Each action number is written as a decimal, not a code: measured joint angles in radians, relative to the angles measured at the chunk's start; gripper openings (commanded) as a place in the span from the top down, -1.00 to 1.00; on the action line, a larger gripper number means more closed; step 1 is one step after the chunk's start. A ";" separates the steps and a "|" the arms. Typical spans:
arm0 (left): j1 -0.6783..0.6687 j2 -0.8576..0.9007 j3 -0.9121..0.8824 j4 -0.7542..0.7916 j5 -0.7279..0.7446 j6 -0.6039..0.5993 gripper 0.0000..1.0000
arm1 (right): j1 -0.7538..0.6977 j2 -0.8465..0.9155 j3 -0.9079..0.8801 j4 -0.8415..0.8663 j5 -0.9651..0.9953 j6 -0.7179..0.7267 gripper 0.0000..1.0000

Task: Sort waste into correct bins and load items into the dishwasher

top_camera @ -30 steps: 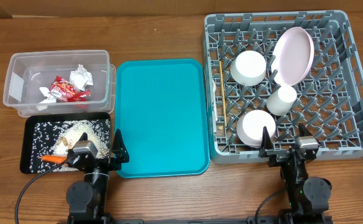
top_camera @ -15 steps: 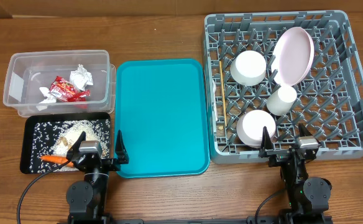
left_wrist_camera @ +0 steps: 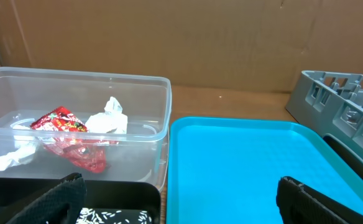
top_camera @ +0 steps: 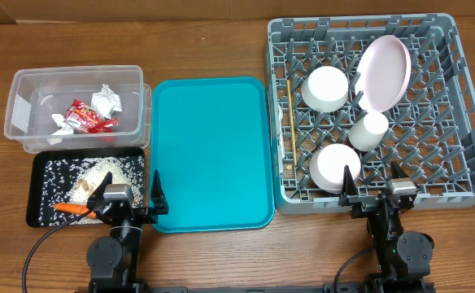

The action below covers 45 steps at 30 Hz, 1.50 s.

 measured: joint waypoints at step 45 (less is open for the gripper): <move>0.000 0.000 0.000 0.000 0.000 0.000 -0.99 | 0.082 0.000 0.000 0.000 0.006 0.001 -1.00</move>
